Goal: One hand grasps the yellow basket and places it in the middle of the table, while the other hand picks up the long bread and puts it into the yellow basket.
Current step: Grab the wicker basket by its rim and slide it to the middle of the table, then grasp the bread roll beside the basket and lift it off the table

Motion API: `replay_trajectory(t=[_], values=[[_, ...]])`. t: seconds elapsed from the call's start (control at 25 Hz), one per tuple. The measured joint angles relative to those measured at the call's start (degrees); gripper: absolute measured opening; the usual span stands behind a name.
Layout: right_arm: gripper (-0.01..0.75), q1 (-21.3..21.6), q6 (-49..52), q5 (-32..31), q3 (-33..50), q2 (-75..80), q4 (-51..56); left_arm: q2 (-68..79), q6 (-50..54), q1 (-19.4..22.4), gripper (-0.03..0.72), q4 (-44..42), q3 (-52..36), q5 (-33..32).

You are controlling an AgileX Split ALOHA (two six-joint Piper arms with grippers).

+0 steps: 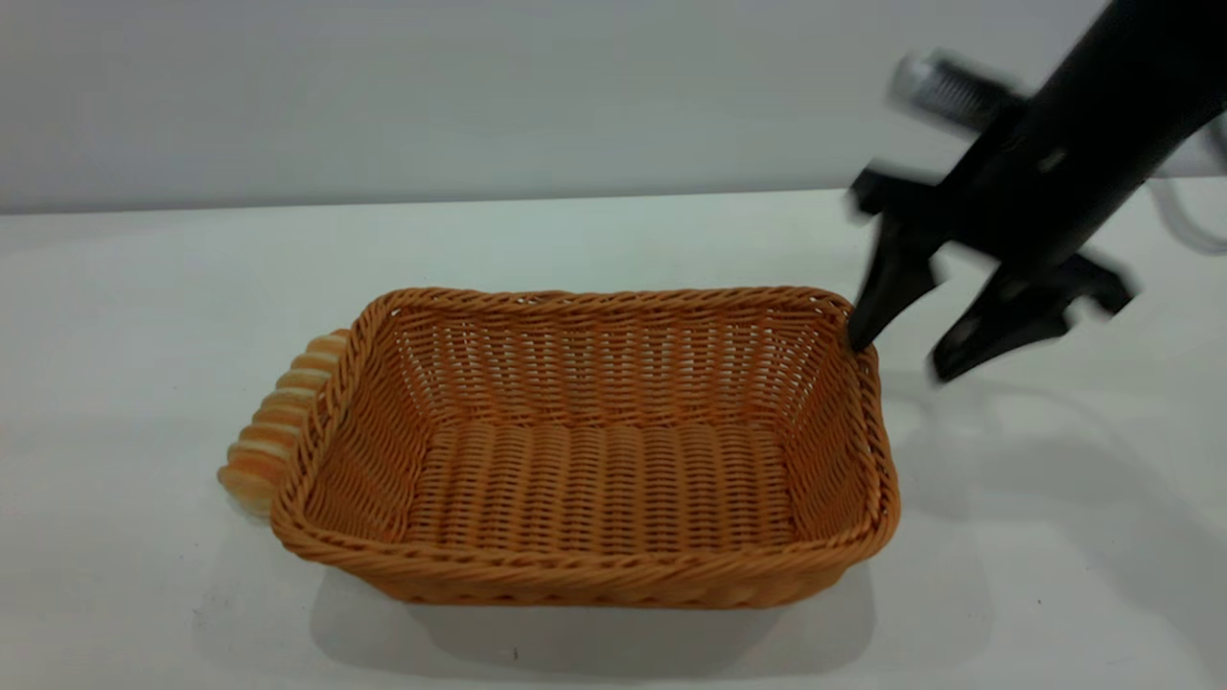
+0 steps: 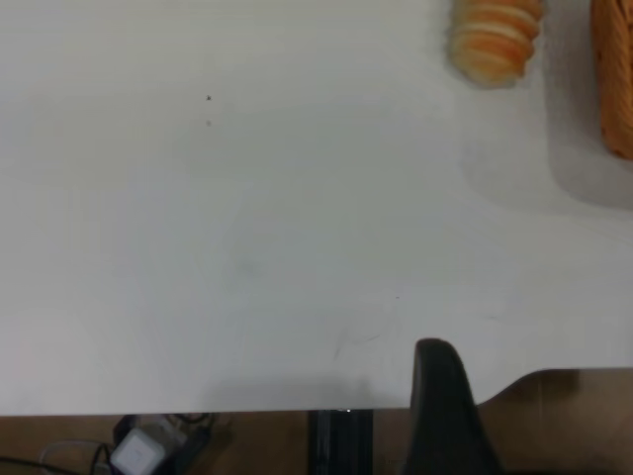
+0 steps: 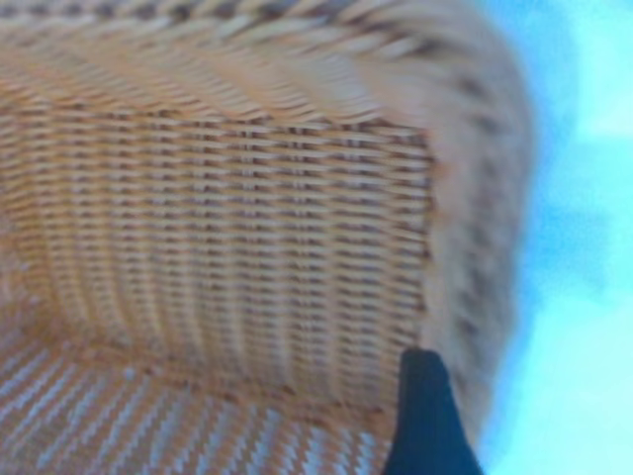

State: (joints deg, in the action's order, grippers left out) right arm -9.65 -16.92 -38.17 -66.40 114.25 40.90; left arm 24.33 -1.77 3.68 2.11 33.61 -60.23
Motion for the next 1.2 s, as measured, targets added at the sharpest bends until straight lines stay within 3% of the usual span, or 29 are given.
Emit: replay_trajectory(t=[0.12,0.24,0.44,0.56,0.8,1.2], values=[[0.568,4.84,-4.34,-4.54,0.0,-4.18,-2.38,0.15,1.77,0.0,0.513,0.0,0.0,0.0],[0.568,7.36,-3.66,-7.2,0.07,-8.35,-12.26,2.35,2.58,0.0,0.513,-0.23,0.0,-0.18],[0.568,7.36,5.09,-9.82,2.93,-17.61,-32.7,9.95,2.75,0.0,0.513,-0.17,0.0,1.18],[0.568,7.36,8.35,-12.51,5.26,-25.43,-37.56,16.56,2.75,0.0,0.513,-0.11,0.0,3.6],[0.568,7.36,9.78,-16.91,12.04,-41.76,-38.46,33.01,0.95,0.0,0.513,3.98,0.05,15.95],[0.568,7.36,10.01,-16.97,17.05,-53.84,-37.07,62.47,-19.13,0.0,0.513,25.51,4.28,37.98]])
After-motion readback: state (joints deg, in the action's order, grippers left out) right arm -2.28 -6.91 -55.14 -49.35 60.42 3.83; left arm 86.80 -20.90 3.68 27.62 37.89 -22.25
